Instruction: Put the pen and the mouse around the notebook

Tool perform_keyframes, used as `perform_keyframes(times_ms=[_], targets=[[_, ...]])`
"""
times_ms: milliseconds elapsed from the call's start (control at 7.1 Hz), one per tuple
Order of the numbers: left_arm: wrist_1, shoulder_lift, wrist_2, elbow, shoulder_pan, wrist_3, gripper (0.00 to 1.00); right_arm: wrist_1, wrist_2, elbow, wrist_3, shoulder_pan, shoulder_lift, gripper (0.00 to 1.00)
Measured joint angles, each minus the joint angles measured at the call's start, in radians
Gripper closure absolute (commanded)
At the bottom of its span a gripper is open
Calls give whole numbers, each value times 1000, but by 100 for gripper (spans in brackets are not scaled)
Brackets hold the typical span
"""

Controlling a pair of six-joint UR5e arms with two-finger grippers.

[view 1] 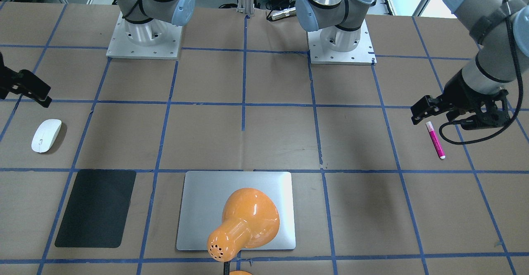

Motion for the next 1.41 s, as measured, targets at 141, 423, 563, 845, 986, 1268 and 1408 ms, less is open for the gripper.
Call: perform_keyframes(times_ms=[141, 423, 563, 845, 986, 1268, 1408], targets=[[171, -23, -1, -117, 112, 119, 0, -107, 1, 78, -91, -79, 27, 0], [460, -82, -2, -294, 253, 292, 0, -404, 9, 286, -246, -201, 78, 0], [553, -112, -2, -341, 289, 334, 0, -542, 25, 372, -312, -242, 115, 0], [654, -166, -3, -365, 314, 346, 3, -696, 65, 442, -371, -282, 211, 0], [711, -194, -9, -368, 316, 321, 18, -719, 68, 452, -380, -286, 238, 0], [769, -223, -27, -374, 319, 282, 39, -722, 30, 460, -382, -287, 251, 0], [775, -227, -50, -375, 320, 276, 68, -719, 14, 464, -381, -288, 251, 8]])
